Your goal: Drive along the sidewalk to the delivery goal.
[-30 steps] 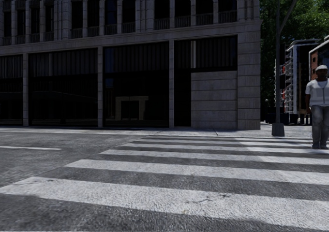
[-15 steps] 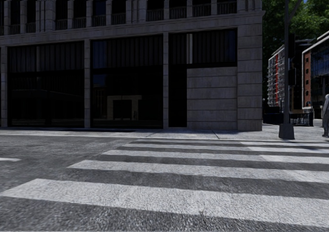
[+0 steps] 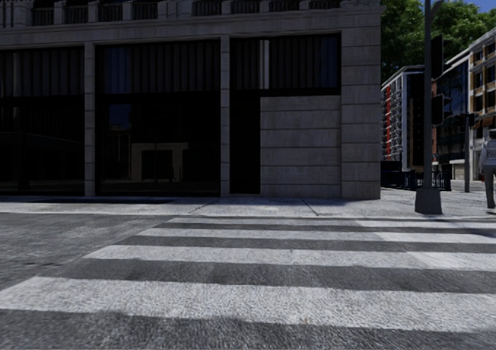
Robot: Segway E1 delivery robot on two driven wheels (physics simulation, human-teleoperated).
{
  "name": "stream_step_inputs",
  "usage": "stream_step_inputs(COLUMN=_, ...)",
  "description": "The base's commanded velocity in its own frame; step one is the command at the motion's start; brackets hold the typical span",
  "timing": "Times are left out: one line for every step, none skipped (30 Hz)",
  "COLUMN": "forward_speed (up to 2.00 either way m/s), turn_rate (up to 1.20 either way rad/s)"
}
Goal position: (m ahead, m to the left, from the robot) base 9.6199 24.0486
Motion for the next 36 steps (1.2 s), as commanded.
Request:
stream_step_inputs(forward_speed=2.00, turn_rate=-0.30)
stream_step_inputs(forward_speed=2.00, turn_rate=-0.30)
stream_step_inputs(forward_speed=2.00, turn_rate=-0.30)
stream_step_inputs(forward_speed=2.00, turn_rate=-0.30)
stream_step_inputs(forward_speed=2.00, turn_rate=-0.30)
stream_step_inputs(forward_speed=2.00, turn_rate=-0.30)
stream_step_inputs(forward_speed=2.00, turn_rate=-0.30)
stream_step_inputs(forward_speed=2.00, turn_rate=-0.30)
stream_step_inputs(forward_speed=2.00, turn_rate=-0.13)
stream_step_inputs(forward_speed=2.00, turn_rate=0.00)
stream_step_inputs(forward_speed=2.00, turn_rate=0.00)
stream_step_inputs(forward_speed=2.00, turn_rate=0.00)
stream_step_inputs(forward_speed=2.00, turn_rate=0.00)
stream_step_inputs(forward_speed=2.00, turn_rate=0.00)
stream_step_inputs(forward_speed=2.00, turn_rate=0.00)
stream_step_inputs(forward_speed=2.00, turn_rate=0.00)
stream_step_inputs(forward_speed=2.00, turn_rate=0.00)
stream_step_inputs(forward_speed=2.00, turn_rate=0.00)
stream_step_inputs(forward_speed=2.00, turn_rate=0.00)
stream_step_inputs(forward_speed=2.00, turn_rate=0.00)
stream_step_inputs(forward_speed=2.00, turn_rate=0.00)
stream_step_inputs(forward_speed=2.00, turn_rate=0.00)
stream_step_inputs(forward_speed=2.00, turn_rate=0.00)
stream_step_inputs(forward_speed=2.00, turn_rate=0.00)
stream_step_inputs(forward_speed=2.00, turn_rate=0.00)
stream_step_inputs(forward_speed=2.00, turn_rate=0.00)
stream_step_inputs(forward_speed=2.00, turn_rate=0.00)
stream_step_inputs(forward_speed=2.00, turn_rate=0.00)
stream_step_inputs(forward_speed=2.00, turn_rate=0.00)
stream_step_inputs(forward_speed=2.00, turn_rate=0.00)
stream_step_inputs(forward_speed=2.00, turn_rate=0.00)
stream_step_inputs(forward_speed=2.00, turn_rate=0.00)
stream_step_inputs(forward_speed=2.00, turn_rate=0.00)
stream_step_inputs(forward_speed=2.00, turn_rate=0.00)
stream_step_inputs(forward_speed=2.00, turn_rate=0.00)
stream_step_inputs(forward_speed=2.00, turn_rate=0.00)
